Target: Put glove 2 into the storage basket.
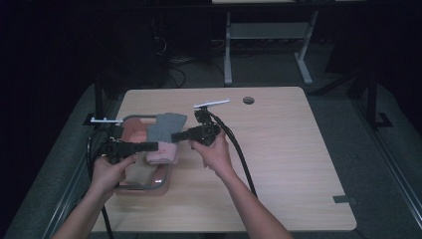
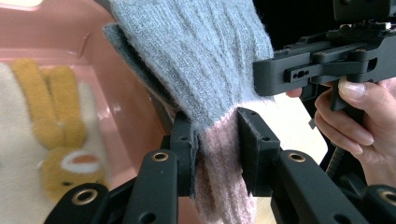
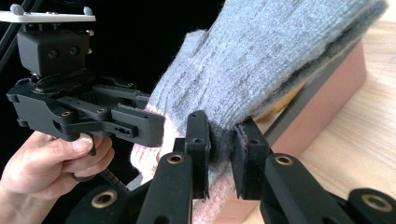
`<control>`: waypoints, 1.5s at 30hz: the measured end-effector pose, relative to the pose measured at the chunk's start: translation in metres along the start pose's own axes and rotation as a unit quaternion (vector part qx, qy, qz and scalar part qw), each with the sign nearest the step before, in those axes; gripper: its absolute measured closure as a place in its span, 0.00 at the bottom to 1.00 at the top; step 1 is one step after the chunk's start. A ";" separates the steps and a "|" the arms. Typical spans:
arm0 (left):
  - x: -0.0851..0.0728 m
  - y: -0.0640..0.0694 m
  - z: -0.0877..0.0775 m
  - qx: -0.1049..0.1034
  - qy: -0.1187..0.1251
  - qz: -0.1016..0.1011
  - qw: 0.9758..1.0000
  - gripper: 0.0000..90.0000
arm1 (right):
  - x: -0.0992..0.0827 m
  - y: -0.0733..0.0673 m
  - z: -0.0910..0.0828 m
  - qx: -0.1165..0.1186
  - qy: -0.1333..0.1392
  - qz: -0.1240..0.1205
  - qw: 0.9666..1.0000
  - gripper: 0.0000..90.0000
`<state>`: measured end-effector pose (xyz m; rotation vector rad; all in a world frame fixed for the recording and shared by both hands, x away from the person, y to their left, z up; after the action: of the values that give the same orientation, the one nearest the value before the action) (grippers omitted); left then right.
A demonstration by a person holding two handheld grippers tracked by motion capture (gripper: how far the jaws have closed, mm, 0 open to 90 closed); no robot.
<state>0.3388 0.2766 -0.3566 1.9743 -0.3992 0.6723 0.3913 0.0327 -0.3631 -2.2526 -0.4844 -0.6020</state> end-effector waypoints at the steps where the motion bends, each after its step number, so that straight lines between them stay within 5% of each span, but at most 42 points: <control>1: 0.000 -0.001 -0.001 0.001 0.000 0.000 1.000 0.77 | 0.000 -0.001 0.001 0.000 -0.002 0.001 1.000 0.87; 45: -0.013 -0.030 -0.036 0.056 -0.002 -0.017 0.998 0.78 | 0.006 -0.020 0.055 -0.008 -0.050 -0.024 0.998 0.84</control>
<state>0.3339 0.3222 -0.3719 2.0831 -0.3348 0.6823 0.4011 0.0870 -0.3823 -2.3002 -0.5868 -0.5207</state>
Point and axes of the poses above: each handheld gripper's, and its own axes: z roughly forward along the jaws, x roughly out of its top, y roughly to its right, the point moved 2 cm from there along z, roughly forward along the jaws, and after that the axes turned 14 degrees about -x, right-handed, at the moved point
